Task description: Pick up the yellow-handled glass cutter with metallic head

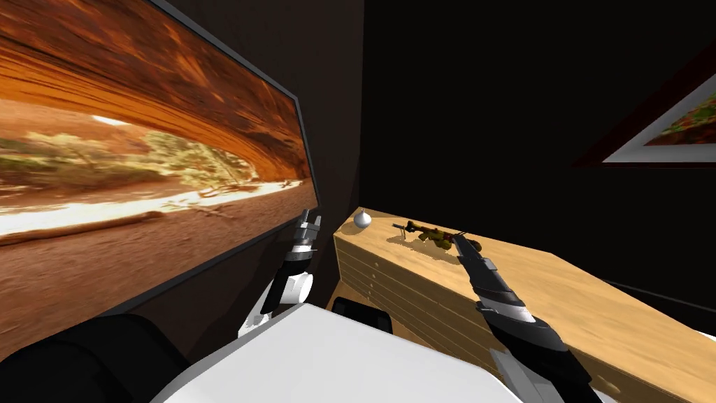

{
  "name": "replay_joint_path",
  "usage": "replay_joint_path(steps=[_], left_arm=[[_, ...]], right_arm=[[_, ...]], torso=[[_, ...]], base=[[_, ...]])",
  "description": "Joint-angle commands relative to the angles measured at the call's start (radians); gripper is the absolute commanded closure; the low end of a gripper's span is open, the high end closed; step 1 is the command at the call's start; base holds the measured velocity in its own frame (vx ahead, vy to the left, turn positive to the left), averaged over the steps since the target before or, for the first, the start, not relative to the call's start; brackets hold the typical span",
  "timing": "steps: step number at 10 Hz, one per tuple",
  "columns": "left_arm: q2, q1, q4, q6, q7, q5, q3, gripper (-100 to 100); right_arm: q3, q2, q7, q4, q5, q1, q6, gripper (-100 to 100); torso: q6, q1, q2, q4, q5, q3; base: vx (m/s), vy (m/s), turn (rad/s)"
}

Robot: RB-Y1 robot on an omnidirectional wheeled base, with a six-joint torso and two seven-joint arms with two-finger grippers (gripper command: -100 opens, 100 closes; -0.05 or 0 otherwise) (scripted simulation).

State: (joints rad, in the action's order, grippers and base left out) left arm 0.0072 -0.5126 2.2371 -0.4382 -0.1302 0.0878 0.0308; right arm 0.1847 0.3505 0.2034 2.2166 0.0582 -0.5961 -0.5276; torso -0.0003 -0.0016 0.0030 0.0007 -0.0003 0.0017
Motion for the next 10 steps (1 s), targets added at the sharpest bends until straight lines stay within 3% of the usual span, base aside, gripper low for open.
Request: replay_joint_path(steps=[1,2,5,6,7,8,9,10], left_arm=[[0.000,0.000,0.000,0.000,0.000,0.000,0.000,0],[0.000,0.000,0.000,0.000,0.000,0.000,0.000,0],[0.000,0.000,0.000,0.000,0.000,0.000,0.000,0],[0.000,0.000,0.000,0.000,0.000,0.000,0.000,0],[0.000,0.000,0.000,0.000,0.000,0.000,0.000,0],[0.000,0.000,0.000,0.000,0.000,0.000,0.000,0],[0.000,0.000,0.000,0.000,0.000,0.000,0.000,0],[0.000,0.000,0.000,0.000,0.000,0.000,0.000,0]], right_arm=[[0.008,0.030,0.010,-0.007,0.013,-0.007,-0.002,-100],[0.022,0.070,0.030,-0.020,0.044,-0.024,-0.006,-100],[0.035,0.127,0.051,-0.036,0.078,-0.041,-0.009,-100],[0.048,0.166,0.073,-0.055,0.116,-0.058,-0.013,-100],[0.048,0.178,0.073,-0.055,0.116,-0.058,-0.013,-100],[0.060,0.216,0.095,-0.076,0.158,-0.076,-0.016,-100],[0.060,0.230,0.095,-0.076,0.158,-0.076,-0.016,-100],[0.070,0.266,0.118,-0.100,0.203,-0.094,-0.020,-100]], torso=[[0.000,0.000,0.000,0.000,0.000,0.000],[0.001,0.000,-0.001,0.000,0.000,0.000],[0.000,0.000,-0.001,0.000,0.000,0.000],[0.001,0.000,-0.001,0.000,0.000,-0.001],[0.000,0.000,-0.001,0.000,0.000,-0.001],[0.001,0.000,-0.001,0.000,0.000,-0.001],[0.000,0.000,-0.001,0.000,0.000,0.000],[0.001,0.000,-0.001,0.000,0.000,-0.001]], base=[[-0.038,-0.011,0.119],[-0.048,-0.011,0.240],[-0.036,-0.014,0.149],[-0.038,-0.009,0.266],[-0.034,-0.010,0.126],[-0.048,0.002,0.259],[-0.038,-0.010,0.132],[-0.036,-0.015,0.217]])
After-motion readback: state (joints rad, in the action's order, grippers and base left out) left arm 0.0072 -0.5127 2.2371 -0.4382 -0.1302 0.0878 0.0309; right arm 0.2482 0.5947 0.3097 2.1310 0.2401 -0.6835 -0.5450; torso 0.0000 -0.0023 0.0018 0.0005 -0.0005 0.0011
